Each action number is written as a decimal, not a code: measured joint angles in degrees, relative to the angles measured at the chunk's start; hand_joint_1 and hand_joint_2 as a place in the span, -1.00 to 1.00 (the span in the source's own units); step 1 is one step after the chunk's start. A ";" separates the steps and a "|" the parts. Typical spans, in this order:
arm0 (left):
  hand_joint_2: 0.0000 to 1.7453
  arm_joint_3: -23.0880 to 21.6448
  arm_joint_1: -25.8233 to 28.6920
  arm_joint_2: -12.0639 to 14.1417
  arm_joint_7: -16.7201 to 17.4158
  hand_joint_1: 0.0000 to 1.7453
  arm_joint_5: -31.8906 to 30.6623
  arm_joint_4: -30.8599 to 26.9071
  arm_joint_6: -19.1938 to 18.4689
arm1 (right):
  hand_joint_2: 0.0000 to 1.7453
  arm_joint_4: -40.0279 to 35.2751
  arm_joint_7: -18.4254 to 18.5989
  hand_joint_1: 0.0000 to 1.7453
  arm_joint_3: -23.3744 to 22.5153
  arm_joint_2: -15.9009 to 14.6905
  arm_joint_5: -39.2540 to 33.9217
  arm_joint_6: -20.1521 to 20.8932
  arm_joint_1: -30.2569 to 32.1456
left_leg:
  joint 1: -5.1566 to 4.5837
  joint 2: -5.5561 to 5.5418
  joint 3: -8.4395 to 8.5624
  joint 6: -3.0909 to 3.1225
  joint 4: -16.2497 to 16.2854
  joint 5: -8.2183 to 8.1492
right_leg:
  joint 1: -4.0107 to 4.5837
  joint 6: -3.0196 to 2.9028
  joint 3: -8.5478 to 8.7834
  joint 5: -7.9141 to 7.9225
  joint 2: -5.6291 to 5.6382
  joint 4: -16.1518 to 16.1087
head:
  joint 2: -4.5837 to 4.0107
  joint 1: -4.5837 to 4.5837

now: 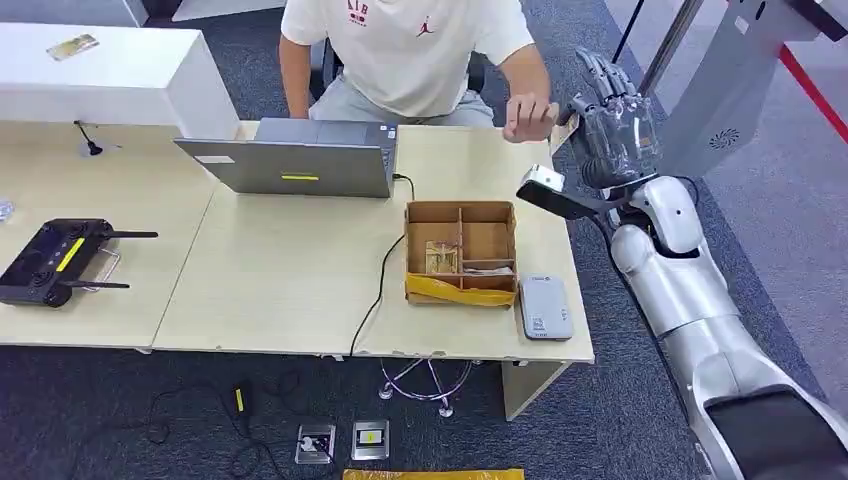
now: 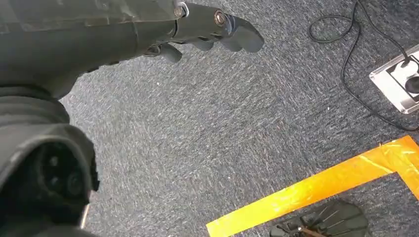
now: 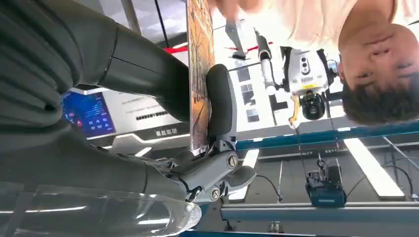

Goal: Pass the card to the sensor for recognition and then transmit it.

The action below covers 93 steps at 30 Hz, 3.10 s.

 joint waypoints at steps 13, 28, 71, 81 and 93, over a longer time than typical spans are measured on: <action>-1.00 0.00 0.01 0.13 0.00 -1.00 1.05 0.00 -0.55 | 1.00 0.00 0.26 1.00 0.07 -0.18 -0.92 5.34 1.72 | 0.00 0.02 0.01 0.00 0.00 0.00 | 0.00 0.00 -0.04 0.00 0.03 -0.01 | 0.00 0.00; -1.00 0.00 0.18 0.74 0.00 -1.00 2.43 0.00 -0.41 | 1.00 -3.74 2.93 1.00 -0.02 -5.73 -4.26 12.02 10.36 | 0.00 0.03 0.01 -0.01 0.00 -0.02 | 0.00 0.00 -0.05 0.00 0.11 -0.04 | 0.00 0.00; -1.00 0.02 0.14 0.37 1.51 -1.00 3.32 -0.66 -0.24 | 1.00 -9.55 5.60 1.00 0.42 -7.17 -2.36 19.37 25.37 | 0.01 0.07 0.02 -0.03 0.00 -0.03 | 0.01 0.00 -0.05 0.00 0.14 -0.04 | 0.00 0.00; -1.00 0.02 0.14 0.35 1.51 -1.00 2.93 -0.96 -0.04 | 1.00 -9.90 5.40 1.00 0.35 -7.13 -2.18 19.37 26.73 | 0.01 0.08 0.02 -0.03 0.00 -0.03 | 0.01 0.00 -0.05 0.00 0.15 -0.04 | 0.00 0.00; -1.00 0.02 0.13 0.42 1.51 -1.00 2.64 -0.96 -0.18 | 1.00 -9.84 5.07 1.00 0.26 -6.71 -1.88 19.26 27.47 | 0.01 0.11 0.02 -0.03 0.00 -0.03 | 0.01 0.00 -0.05 0.00 0.14 -0.04 | 0.00 0.00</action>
